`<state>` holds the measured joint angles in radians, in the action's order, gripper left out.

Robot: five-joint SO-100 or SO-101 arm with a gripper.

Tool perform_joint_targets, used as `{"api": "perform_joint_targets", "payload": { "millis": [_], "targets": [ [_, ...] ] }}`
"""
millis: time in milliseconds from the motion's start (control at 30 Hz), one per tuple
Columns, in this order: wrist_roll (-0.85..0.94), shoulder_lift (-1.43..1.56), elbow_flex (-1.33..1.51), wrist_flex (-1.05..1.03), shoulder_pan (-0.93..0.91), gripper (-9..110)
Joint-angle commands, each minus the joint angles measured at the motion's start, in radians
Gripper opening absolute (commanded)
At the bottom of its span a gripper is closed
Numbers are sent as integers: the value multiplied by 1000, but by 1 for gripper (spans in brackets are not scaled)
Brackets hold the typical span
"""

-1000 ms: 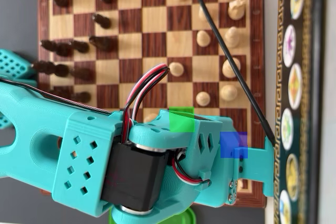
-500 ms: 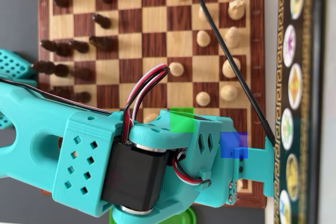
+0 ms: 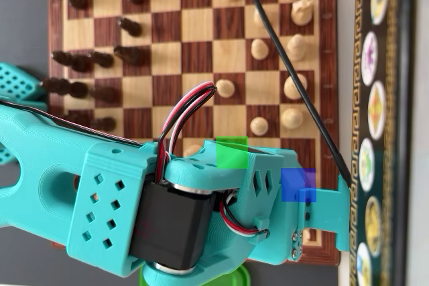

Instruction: Play chess

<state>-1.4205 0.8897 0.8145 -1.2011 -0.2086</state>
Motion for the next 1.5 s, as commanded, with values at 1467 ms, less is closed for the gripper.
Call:
{"api": "perform_joint_targets", "payload": {
  "millis": [1467],
  "targets": [
    [-5,410,262,2,51,3]
  ]
}}
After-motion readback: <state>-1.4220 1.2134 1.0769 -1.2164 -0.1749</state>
